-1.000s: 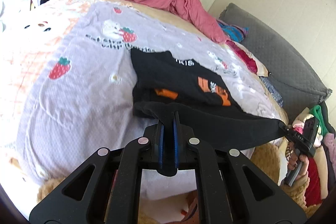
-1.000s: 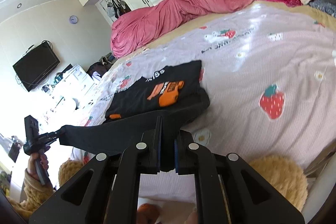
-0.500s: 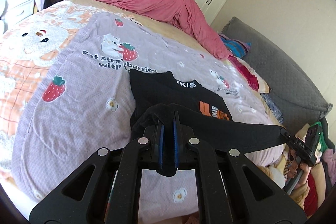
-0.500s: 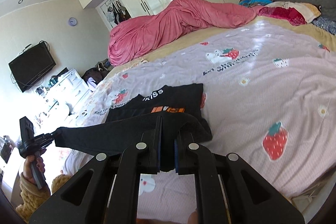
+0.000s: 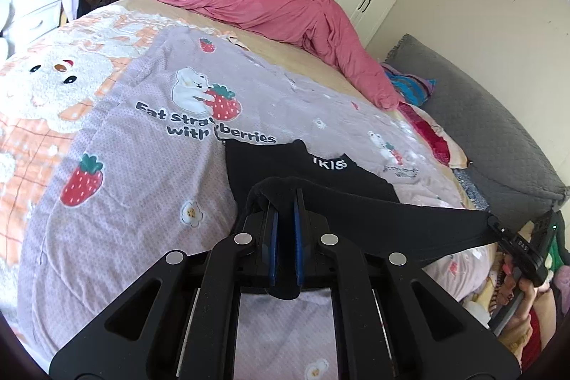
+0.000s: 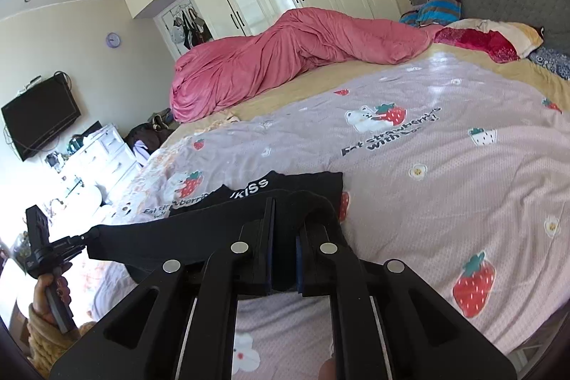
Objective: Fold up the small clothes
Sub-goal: 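Lift the hem with both grippers and fold it toward the collar, then lower the hem onto the collar and open both grippers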
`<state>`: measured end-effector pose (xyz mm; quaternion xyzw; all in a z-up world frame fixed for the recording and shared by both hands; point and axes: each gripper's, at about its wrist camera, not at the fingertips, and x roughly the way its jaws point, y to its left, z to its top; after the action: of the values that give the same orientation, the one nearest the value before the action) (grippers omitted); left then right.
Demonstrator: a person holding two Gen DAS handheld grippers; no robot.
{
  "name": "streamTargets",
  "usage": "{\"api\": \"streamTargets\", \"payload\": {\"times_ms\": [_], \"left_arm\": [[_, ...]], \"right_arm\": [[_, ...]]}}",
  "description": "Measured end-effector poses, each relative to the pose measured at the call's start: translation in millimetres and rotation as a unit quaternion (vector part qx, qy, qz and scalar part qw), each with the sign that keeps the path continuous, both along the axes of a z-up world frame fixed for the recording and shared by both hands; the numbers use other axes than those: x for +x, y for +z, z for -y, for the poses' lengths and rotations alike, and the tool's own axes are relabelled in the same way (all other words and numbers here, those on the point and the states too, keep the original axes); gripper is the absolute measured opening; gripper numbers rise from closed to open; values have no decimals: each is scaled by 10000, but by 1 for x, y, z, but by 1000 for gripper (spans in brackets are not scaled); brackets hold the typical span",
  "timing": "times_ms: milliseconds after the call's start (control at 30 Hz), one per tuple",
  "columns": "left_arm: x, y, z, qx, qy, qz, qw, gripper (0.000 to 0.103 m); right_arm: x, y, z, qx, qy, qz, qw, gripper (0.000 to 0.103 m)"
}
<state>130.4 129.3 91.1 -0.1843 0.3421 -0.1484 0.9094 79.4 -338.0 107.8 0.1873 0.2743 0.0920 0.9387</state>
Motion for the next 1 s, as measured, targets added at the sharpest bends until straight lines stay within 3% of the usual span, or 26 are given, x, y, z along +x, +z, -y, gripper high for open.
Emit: {"api": "streamTargets", "payload": {"times_ms": [333, 700, 1000], "left_arm": [[22, -1, 5, 39, 113, 10, 9999, 2], [44, -3, 15, 327, 178, 11, 9993, 2], [75, -28, 17, 562, 223, -233, 9979, 2]], "right_arm": [[22, -3, -2, -195, -65, -57, 9998, 8], [50, -15, 0, -378, -91, -263, 9989, 8], [92, -42, -6, -506, -174, -683, 9962, 9]]}}
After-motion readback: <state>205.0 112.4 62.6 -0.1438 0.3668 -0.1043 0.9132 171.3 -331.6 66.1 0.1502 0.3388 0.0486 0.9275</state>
